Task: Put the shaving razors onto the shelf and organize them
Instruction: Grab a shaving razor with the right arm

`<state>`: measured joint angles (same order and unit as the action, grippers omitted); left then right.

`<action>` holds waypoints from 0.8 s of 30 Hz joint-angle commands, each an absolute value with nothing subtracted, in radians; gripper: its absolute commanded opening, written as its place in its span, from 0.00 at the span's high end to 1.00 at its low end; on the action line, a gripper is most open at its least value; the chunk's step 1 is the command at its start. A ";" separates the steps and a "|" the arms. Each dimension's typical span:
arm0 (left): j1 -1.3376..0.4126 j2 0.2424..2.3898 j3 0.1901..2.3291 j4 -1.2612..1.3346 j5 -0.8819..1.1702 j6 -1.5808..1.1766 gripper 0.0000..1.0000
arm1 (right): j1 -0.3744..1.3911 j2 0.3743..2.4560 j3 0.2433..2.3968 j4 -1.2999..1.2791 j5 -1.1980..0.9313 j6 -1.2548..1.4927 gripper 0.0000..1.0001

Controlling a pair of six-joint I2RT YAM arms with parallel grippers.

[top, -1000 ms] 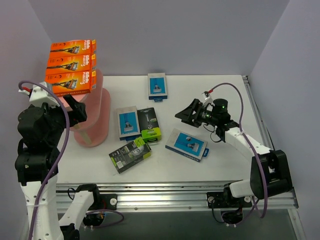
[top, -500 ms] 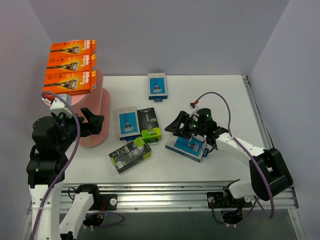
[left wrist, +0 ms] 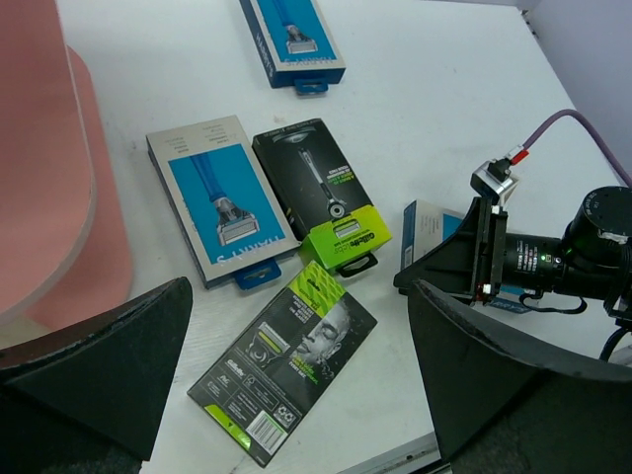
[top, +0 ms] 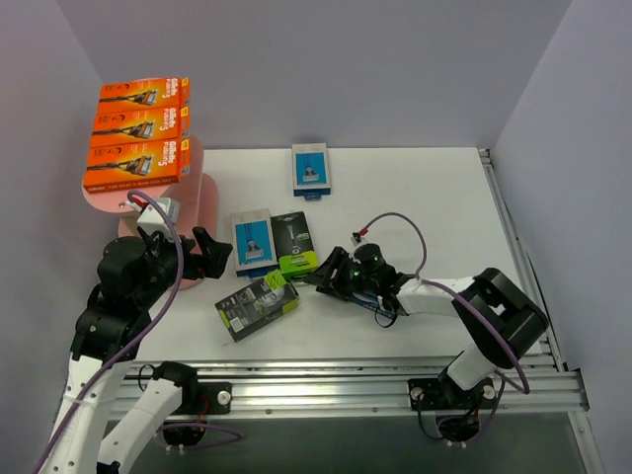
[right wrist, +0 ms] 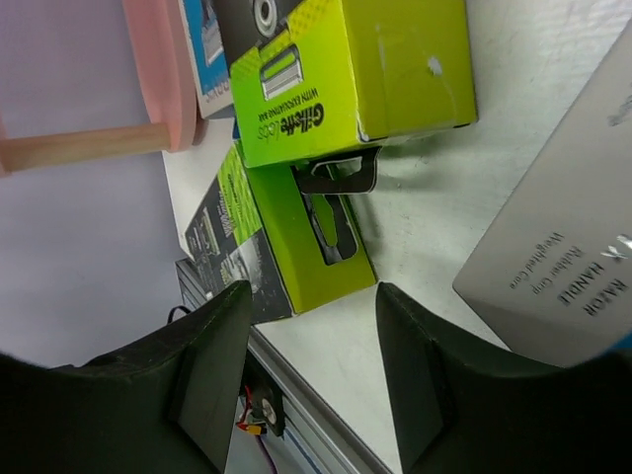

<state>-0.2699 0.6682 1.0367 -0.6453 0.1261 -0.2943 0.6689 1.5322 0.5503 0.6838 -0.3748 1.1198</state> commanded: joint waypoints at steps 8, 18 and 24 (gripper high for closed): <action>-0.350 0.664 0.946 -0.529 -0.028 -0.290 0.00 | 0.730 1.687 0.637 0.851 -0.255 1.207 0.53; -0.380 0.640 0.930 -0.535 -0.055 -0.285 0.00 | 0.730 1.767 0.686 0.887 -0.242 1.224 0.59; -0.387 0.637 0.930 -0.537 -0.060 -0.284 0.00 | 0.729 1.766 0.689 0.877 -0.233 1.216 0.63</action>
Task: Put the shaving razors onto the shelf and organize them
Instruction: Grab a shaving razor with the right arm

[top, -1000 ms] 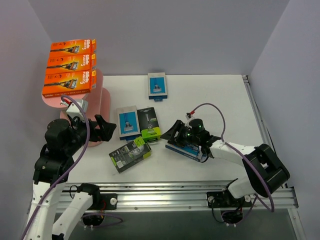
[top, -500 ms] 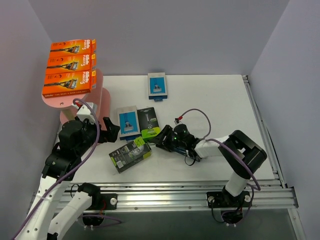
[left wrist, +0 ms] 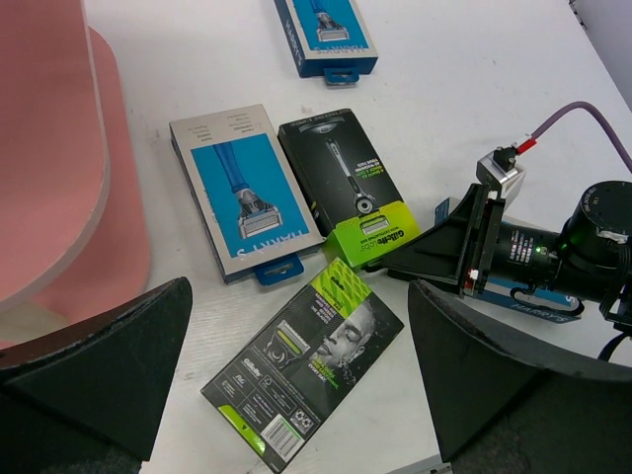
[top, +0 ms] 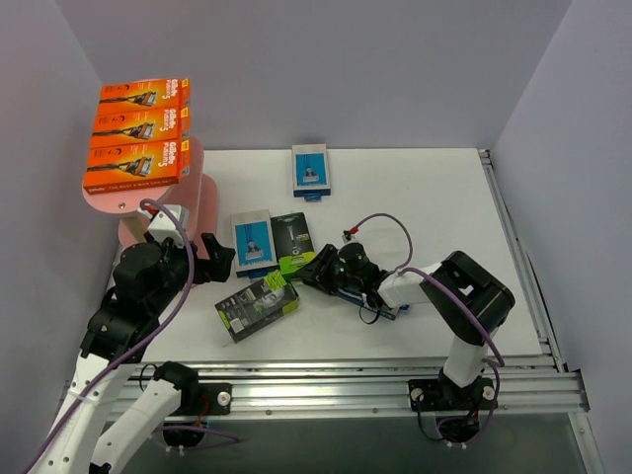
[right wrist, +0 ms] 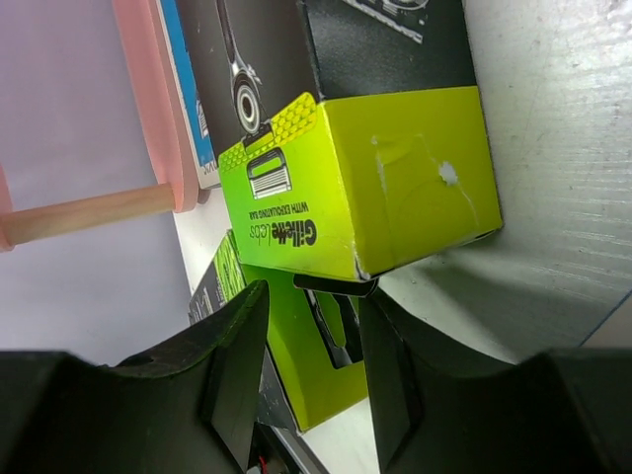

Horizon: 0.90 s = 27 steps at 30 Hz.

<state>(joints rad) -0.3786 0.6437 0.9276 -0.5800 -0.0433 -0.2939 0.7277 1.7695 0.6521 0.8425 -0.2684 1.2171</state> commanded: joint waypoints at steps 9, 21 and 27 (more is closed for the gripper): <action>-0.391 0.630 0.928 -0.537 -0.061 -0.284 0.00 | 0.729 1.776 0.686 0.868 -0.230 1.204 0.70; -0.397 0.629 0.927 -0.538 -0.063 -0.284 0.00 | 0.729 1.799 0.695 0.854 -0.215 1.203 0.69; -0.403 0.629 0.925 -0.540 -0.067 -0.284 0.00 | 0.729 1.813 0.699 0.877 -0.196 1.226 0.70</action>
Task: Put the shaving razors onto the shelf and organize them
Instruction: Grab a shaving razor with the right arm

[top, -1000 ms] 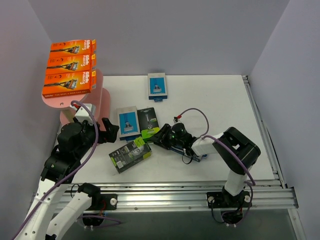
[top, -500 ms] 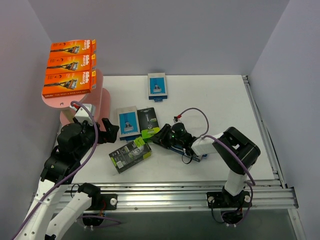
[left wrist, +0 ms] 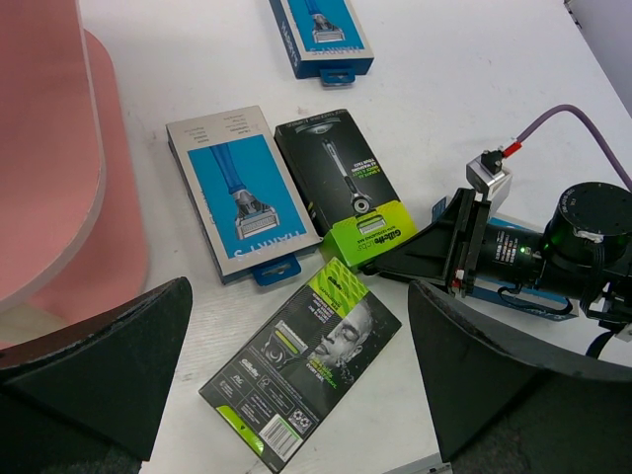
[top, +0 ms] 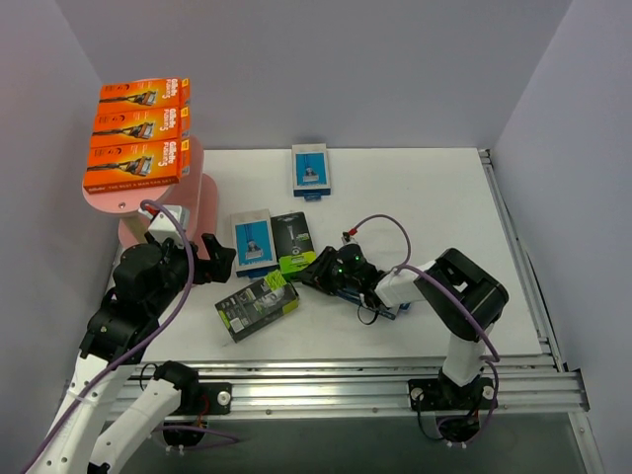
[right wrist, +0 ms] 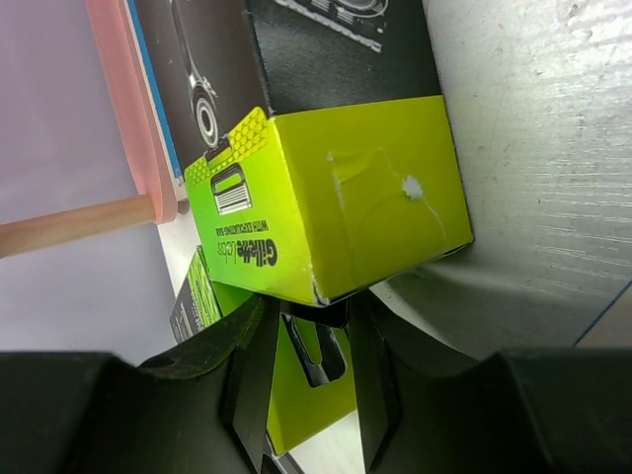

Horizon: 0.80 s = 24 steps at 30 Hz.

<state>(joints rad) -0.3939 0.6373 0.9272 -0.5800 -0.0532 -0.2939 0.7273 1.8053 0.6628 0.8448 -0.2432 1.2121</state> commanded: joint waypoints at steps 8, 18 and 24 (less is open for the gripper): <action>-0.408 0.627 0.925 -0.540 -0.069 -0.282 0.00 | 0.727 1.806 0.730 0.882 -0.164 1.250 0.81; -0.410 0.624 0.925 -0.540 -0.077 -0.282 0.00 | 0.712 1.743 0.819 0.778 -0.153 1.226 1.00; -0.410 0.623 0.925 -0.541 -0.078 -0.282 0.00 | 0.686 1.657 0.810 0.706 -0.169 1.221 1.00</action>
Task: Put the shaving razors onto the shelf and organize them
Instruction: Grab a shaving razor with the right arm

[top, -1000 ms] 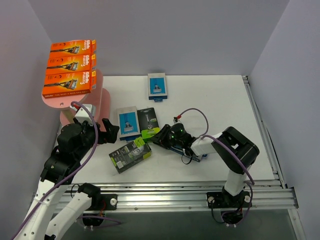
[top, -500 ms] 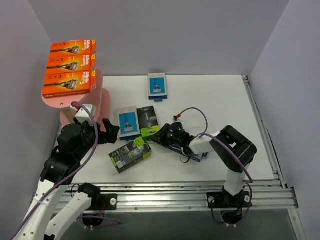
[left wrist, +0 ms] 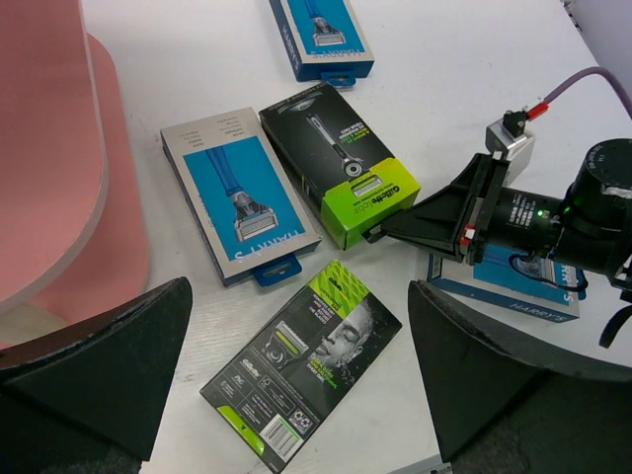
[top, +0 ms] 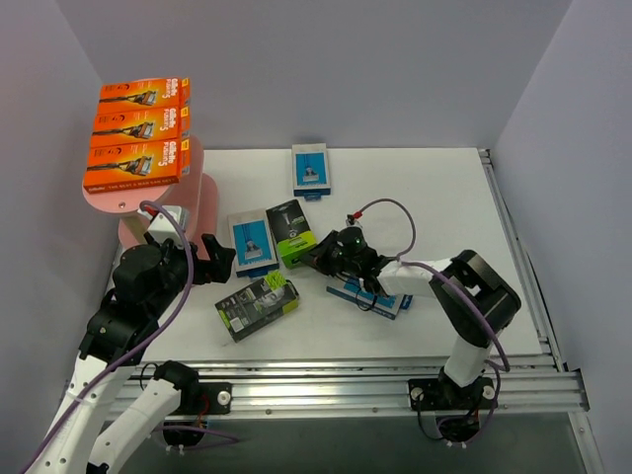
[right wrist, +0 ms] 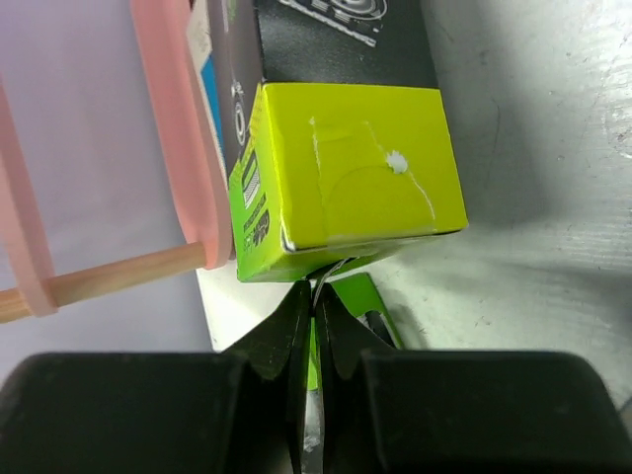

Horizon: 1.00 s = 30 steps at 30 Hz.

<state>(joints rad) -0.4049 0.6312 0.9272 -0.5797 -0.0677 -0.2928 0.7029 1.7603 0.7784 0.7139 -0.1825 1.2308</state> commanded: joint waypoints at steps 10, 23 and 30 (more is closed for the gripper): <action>-0.410 0.626 0.925 -0.540 -0.080 -0.281 0.00 | 0.586 1.444 0.772 0.494 -0.299 1.160 1.00; -0.410 0.676 0.937 -0.528 -0.023 -0.288 0.00 | 0.489 1.304 0.723 0.287 -0.488 1.025 1.00; -0.410 0.758 1.002 -0.532 0.048 -0.299 0.08 | 0.483 1.295 0.647 0.344 -0.607 1.019 1.00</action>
